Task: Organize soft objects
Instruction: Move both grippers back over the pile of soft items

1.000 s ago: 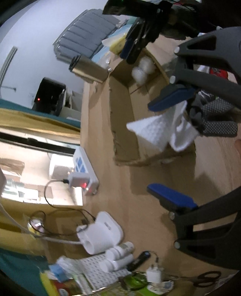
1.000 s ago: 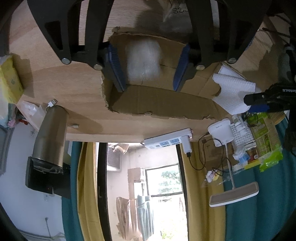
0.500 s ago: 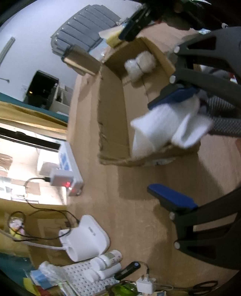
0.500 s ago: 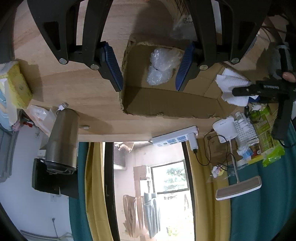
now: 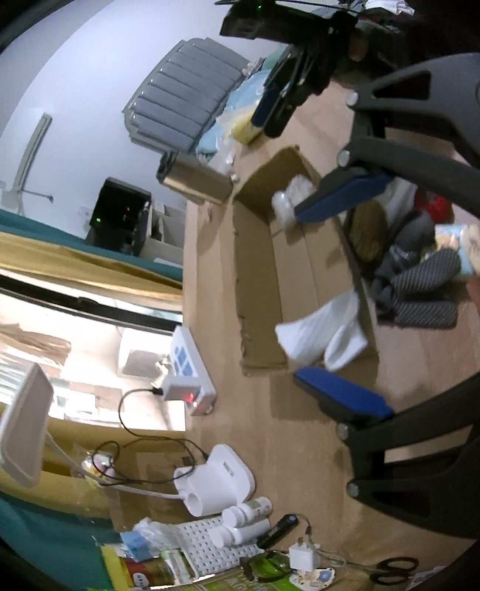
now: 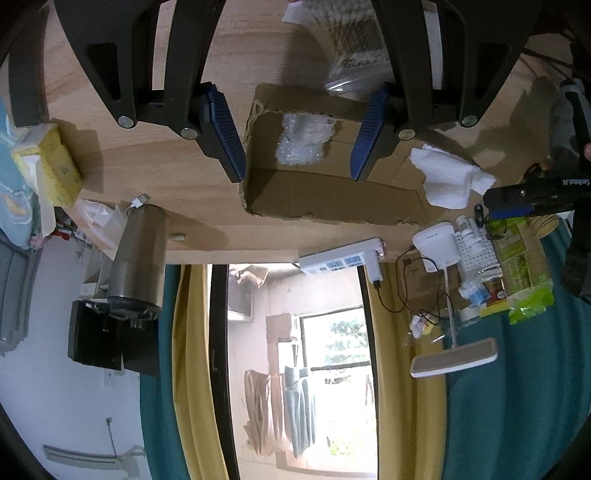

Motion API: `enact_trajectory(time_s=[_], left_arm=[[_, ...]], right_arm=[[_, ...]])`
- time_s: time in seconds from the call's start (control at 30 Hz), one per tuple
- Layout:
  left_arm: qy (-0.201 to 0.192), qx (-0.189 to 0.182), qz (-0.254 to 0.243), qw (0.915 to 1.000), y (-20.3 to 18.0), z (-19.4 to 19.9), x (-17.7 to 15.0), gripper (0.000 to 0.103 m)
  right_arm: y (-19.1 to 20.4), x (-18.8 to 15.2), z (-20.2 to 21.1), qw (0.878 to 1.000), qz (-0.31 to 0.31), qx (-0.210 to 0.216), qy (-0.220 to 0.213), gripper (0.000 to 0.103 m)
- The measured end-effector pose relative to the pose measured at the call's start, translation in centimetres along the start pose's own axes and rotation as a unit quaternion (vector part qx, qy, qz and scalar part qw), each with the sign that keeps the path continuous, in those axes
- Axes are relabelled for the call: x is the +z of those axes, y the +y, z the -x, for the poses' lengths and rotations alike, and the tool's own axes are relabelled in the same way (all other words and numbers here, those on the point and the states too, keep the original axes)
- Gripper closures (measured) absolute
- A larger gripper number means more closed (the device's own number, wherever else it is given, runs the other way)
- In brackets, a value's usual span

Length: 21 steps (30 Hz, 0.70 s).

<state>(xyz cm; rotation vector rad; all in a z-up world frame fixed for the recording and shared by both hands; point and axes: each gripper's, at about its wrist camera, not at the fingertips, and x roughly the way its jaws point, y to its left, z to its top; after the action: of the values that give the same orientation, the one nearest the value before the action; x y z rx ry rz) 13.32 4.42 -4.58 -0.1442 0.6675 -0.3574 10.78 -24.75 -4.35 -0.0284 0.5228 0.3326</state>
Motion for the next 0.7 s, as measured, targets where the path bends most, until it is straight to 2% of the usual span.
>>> enact_trajectory(time_s=[0.27, 0.43, 0.7], left_arm=[[-0.030, -0.011, -0.016, 0.9994, -2.4, 2.5, -1.3, 0.020], [-0.038, -0.016, -0.021, 0.9989, -3.6, 3.5, -2.2, 0.011], [-0.023, -0.035, -0.015, 0.9990, -5.0, 3.6, -3.7, 0.010]], right_arm=[[0.8, 0.2, 2.5, 1.000, 0.005, 0.001, -0.014, 0.041], [1.2, 0.1, 3.3, 1.000, 0.007, 0.001, -0.016, 0.041], [1.8, -0.6, 4.3, 1.000, 0.014, 0.007, -0.014, 0.041]])
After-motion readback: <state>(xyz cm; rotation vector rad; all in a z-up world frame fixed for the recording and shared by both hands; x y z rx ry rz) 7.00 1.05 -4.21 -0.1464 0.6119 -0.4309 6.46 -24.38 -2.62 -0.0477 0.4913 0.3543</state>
